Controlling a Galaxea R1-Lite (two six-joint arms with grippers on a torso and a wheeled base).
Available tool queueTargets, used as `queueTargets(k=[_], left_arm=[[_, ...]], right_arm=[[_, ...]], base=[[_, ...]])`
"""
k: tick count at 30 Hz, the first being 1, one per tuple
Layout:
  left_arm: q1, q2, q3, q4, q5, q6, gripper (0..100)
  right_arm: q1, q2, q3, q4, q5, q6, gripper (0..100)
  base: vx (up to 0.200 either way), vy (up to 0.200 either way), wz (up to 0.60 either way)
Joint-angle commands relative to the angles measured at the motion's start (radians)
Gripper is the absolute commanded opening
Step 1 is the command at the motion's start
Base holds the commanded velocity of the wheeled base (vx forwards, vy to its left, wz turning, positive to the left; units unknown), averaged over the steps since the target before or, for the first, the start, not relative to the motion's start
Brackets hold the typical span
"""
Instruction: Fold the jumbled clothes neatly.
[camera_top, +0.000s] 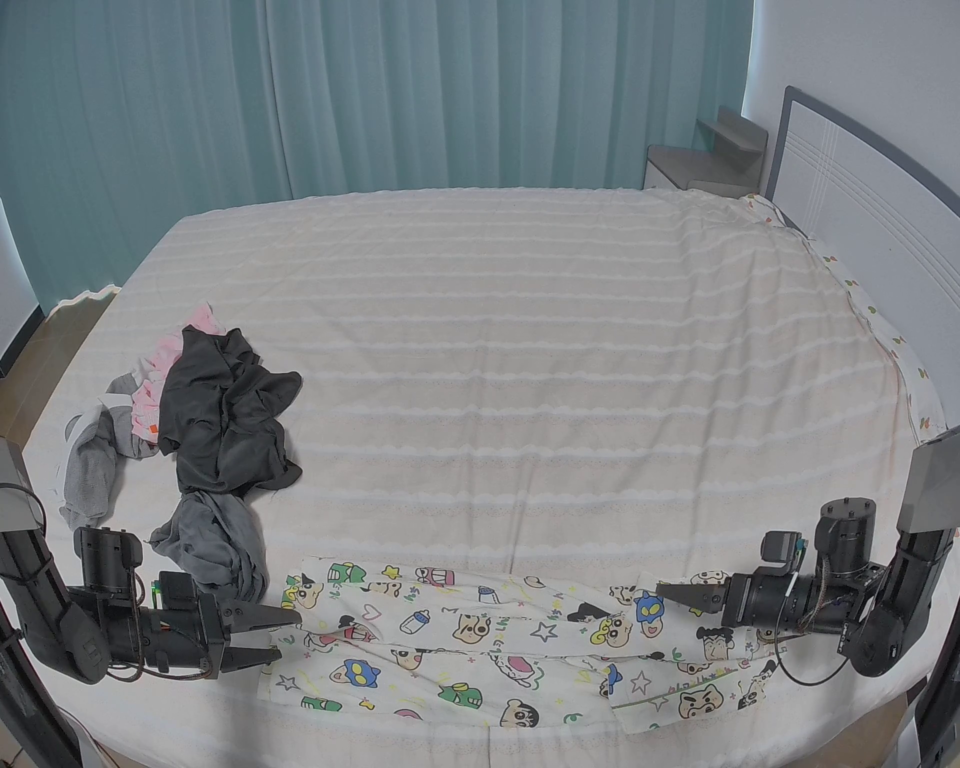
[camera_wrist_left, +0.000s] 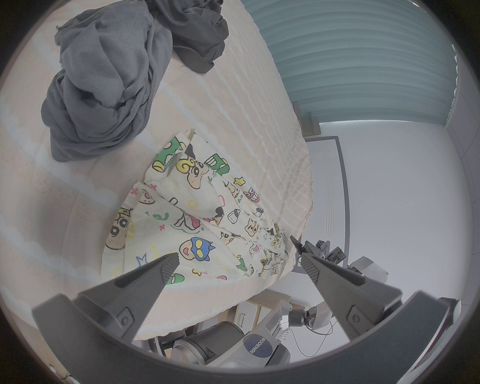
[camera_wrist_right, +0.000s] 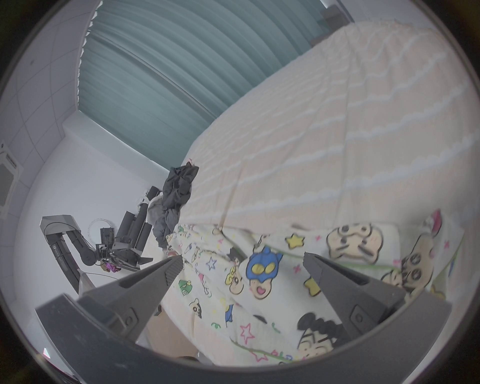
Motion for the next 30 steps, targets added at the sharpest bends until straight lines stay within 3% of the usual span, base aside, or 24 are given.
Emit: queueTargets(k=[1,15,25,30], left_arm=[[0.0,0.001,0.0,-0.001,0.0,0.0,100],[0.0,0.001,0.0,-0.001,0.0,0.0,100],[0.0,0.001,0.0,-0.001,0.0,0.0,100],[0.0,0.001,0.0,-0.001,0.0,0.001,100]], right_arm=[[0.039,0.08,0.015,0.003,-0.003,0.014,100],[0.018,0.185,0.069,-0.019,-0.013,0.011,100],[0.062,-0.029,0.063,-0.054,-0.013,0.013,100],[0.093,-0.003,-0.045,0.037,-0.013,0.014,100]], base=[[0.0,0.0,0.0],[0.0,0.0,0.0],[0.0,0.0,0.0],[0.0,0.0,0.0]])
